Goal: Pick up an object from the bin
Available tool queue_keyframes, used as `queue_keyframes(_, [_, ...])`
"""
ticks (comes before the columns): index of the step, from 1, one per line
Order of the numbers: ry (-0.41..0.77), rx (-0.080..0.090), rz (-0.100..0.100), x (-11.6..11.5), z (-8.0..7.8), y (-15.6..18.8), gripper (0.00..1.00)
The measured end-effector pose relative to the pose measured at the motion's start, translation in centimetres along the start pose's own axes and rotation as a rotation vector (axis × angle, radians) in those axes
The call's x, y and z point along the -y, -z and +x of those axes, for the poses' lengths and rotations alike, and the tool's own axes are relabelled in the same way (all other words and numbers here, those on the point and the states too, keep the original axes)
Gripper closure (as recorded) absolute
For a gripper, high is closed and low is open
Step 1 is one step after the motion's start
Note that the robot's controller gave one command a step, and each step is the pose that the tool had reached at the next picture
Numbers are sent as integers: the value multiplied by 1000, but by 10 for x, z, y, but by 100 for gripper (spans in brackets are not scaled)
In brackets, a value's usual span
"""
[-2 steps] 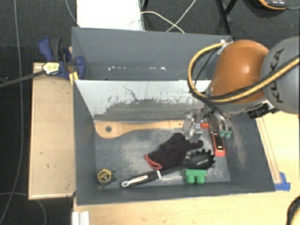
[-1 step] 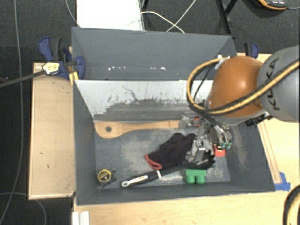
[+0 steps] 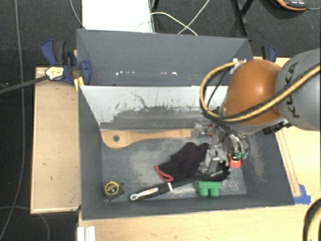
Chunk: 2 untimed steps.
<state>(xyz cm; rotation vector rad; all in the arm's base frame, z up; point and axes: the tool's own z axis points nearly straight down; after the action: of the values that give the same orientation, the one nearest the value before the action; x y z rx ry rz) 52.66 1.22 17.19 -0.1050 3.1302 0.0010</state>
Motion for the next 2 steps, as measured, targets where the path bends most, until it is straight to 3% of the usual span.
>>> queue_keyframes(1, [-6,-4,-3,-43,-6,-63,0])
queue_keyframes(2, [-47,8,1,-34,-11,-83,0])
